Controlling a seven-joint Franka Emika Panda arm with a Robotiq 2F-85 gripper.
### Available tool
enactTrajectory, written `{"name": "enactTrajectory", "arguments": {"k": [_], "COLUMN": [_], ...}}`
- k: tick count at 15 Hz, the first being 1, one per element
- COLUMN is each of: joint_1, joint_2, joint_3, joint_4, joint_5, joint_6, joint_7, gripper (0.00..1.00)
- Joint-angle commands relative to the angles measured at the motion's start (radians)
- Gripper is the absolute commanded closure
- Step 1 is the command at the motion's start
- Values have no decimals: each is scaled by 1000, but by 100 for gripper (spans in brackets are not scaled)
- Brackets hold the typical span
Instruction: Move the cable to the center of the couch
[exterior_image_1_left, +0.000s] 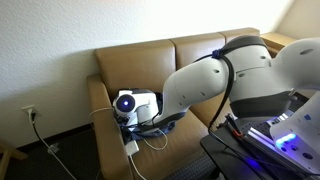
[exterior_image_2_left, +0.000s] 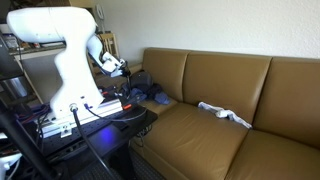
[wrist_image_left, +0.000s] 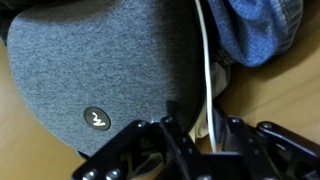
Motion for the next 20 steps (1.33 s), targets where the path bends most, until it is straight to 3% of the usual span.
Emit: {"name": "enactTrajectory", "arguments": {"k": [1,3,7,11,16,20], "joint_1": [-52,-91,-178,-272,-388,-482], "joint_2": [1,12,-98,-265,-473,-602], "joint_3": [58,91,173,250,307,357], "joint_4": [32,65,-5,-145,-355,-539], "joint_5": [-12,32,69,89,134,216], "joint_6": [-22,-21,33,72,156,333], "joint_7": [-4,-32,-80,-145,-116,-80], "gripper": [93,100,97,99,99,99]}}
